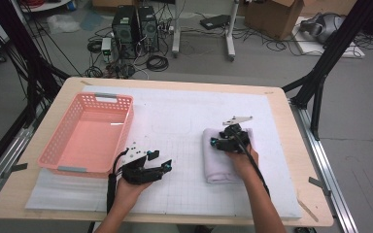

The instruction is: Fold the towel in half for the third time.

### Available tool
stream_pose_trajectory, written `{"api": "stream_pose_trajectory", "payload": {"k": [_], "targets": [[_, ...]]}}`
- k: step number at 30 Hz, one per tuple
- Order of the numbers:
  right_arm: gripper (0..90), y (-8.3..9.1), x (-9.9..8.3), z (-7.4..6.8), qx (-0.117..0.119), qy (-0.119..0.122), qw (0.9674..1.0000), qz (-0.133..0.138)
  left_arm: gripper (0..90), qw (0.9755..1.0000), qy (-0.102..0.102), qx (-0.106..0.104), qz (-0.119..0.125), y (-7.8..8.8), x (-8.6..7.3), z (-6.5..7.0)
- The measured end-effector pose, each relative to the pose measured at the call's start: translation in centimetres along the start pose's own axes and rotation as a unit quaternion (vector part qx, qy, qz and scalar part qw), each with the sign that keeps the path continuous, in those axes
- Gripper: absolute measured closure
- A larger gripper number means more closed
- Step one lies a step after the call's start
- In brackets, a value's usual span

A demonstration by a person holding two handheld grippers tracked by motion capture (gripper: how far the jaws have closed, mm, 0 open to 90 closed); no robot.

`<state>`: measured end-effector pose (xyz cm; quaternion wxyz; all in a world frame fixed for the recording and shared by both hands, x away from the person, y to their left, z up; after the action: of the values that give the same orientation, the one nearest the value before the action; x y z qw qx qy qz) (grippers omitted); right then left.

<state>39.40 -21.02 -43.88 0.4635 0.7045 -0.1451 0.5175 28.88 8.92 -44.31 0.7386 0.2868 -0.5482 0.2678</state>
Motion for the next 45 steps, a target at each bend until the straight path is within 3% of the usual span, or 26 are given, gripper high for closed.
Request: {"api": "stream_pose_trajectory", "payload": {"k": [3,6,8,10,12,14,15,18,20,22,26,30,32,35,37,42,45], "targets": [[51.3,-0.6,0.0,-0.6,0.014,-0.01,0.9998,0.007,37.0,1.0,0.0,-0.001,-0.001,0.0,0.0,0.0],[45.3,0.2,0.2,0.0,0.028,-0.035,0.9989,0.017,37.0,1.0,0.0,-0.002,0.0,0.0,0.0,0.0],[46.0,1.6,0.3,0.7,0.007,-0.041,0.9983,0.042,36.9,1.0,0.003,0.0,0.002,0.1,0.1,0.0],[53.9,3.3,0.0,1.6,-0.03,-0.029,0.998,0.047,36.9,1.0,0.001,0.0,0.003,0.1,0.1,-0.1],[63.2,4.8,-0.8,2.6,-0.063,-0.015,0.9972,0.035,37.0,1.0,0.0,0.001,0.002,0.1,0.1,-0.1],[65.4,5.4,-2.1,3.7,-0.088,0.0,0.9961,0.003,36.9,1.0,0.0,0.0,0.001,0.1,0.1,0.0],[64.9,5.7,-3.0,4.3,-0.095,0.008,0.9953,-0.014,36.9,1.0,-0.001,0.0,0.001,0.0,0.1,0.0],[62.2,6.8,-3.9,5.4,-0.099,-0.02,0.9949,0.006,36.9,1.0,-0.002,-0.002,0.003,0.0,0.1,0.1],[61.5,7.7,-4.0,5.6,-0.094,-0.037,0.9947,0.022,36.8,1.0,-0.002,-0.002,0.003,0.0,0.1,0.1],[63.7,8.8,-4.1,5.4,-0.071,-0.05,0.9954,0.041,36.6,1.0,0.001,-0.002,0.003,0.1,0.1,0.1],[63.8,11.0,-4.9,3.8,-0.037,-0.022,0.9972,0.06,36.5,1.0,-0.001,-0.003,0.005,0.1,0.1,0.1],[63.7,12.2,-6.6,2.6,-0.018,-0.002,0.9992,0.036,36.5,1.0,-0.001,0.0,0.006,0.1,0.1,0.1],[63.8,12.8,-7.7,2.3,-0.021,0.017,0.9995,0.014,36.5,1.0,-0.002,-0.001,0.006,0.1,0.1,0.0],[61.7,13.9,-8.4,2.5,-0.028,0.01,0.9994,0.017,36.5,1.0,-0.003,-0.001,0.007,0.1,0.1,0.1],[56.2,14.9,-8.6,2.6,-0.02,-0.005,0.9991,0.037,36.5,0.9999,-0.009,-0.001,0.007,0.2,0.2,0.1],[39.9,17.3,-8.7,2.4,-0.034,-0.016,0.9956,0.086,36.1,0.9998,-0.01,-0.008,0.017,0.1,0.4,0.5],[33.1,17.9,-9.0,2.6,-0.028,-0.027,0.9931,0.111,35.6,0.9996,-0.013,-0.011,0.021,0.1,0.6,0.5]]}}
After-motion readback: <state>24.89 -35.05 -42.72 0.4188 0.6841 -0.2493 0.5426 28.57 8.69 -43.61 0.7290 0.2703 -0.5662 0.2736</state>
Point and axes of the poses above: each handheld gripper's, and its own axes: y roughly backward along the jaws, x roughly out of its top, z roughly to its right, the point moved 2 cm from there along -y, roughly forward along the jaws, and after that the axes turned 14 degrees about z, right-handed, at the moved point
